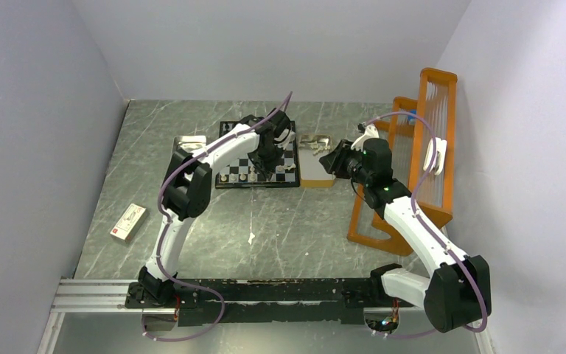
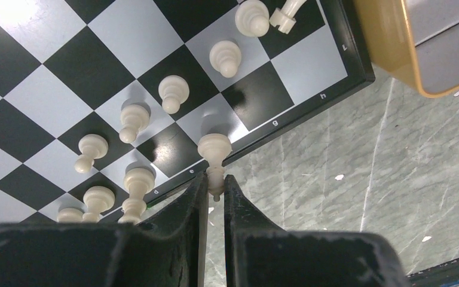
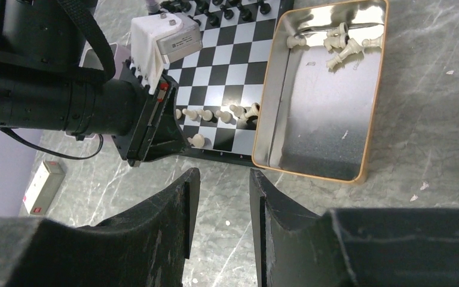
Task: Set up the chess pieces on the board
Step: Place the chess piece on the chessboard.
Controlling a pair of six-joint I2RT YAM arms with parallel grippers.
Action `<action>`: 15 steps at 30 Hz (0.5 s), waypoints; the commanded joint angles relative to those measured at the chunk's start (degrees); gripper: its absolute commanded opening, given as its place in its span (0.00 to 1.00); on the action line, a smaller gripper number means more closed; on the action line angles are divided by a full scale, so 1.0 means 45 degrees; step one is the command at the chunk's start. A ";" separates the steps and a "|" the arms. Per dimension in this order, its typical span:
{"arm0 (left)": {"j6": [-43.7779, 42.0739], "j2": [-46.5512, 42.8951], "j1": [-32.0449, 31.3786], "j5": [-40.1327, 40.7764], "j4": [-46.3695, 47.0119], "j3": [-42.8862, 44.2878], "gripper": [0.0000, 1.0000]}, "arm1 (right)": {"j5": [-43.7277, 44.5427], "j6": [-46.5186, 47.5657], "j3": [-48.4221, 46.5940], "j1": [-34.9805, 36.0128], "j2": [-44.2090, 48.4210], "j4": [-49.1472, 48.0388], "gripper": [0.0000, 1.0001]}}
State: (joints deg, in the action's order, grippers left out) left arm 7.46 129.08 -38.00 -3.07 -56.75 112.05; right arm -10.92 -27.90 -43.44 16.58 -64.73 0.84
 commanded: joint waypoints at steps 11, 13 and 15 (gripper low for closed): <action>-0.0146 0.0696 -0.0111 0.0375 -0.0505 0.0979 0.14 | 0.0258 0.0318 0.0019 0.0018 0.0315 0.0121 0.41; -0.0155 0.0724 -0.0116 0.0360 -0.0484 0.1044 0.16 | 0.0295 0.0345 -0.0005 0.0008 0.0341 0.0150 0.41; -0.0155 0.0735 -0.0119 0.0320 -0.0456 0.1090 0.17 | 0.0335 0.0379 -0.0014 0.0019 0.0343 0.0145 0.40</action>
State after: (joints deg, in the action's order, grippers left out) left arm 7.44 131.31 -38.09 -2.44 -57.54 114.93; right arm -10.52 -27.40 -43.44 16.58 -64.47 1.61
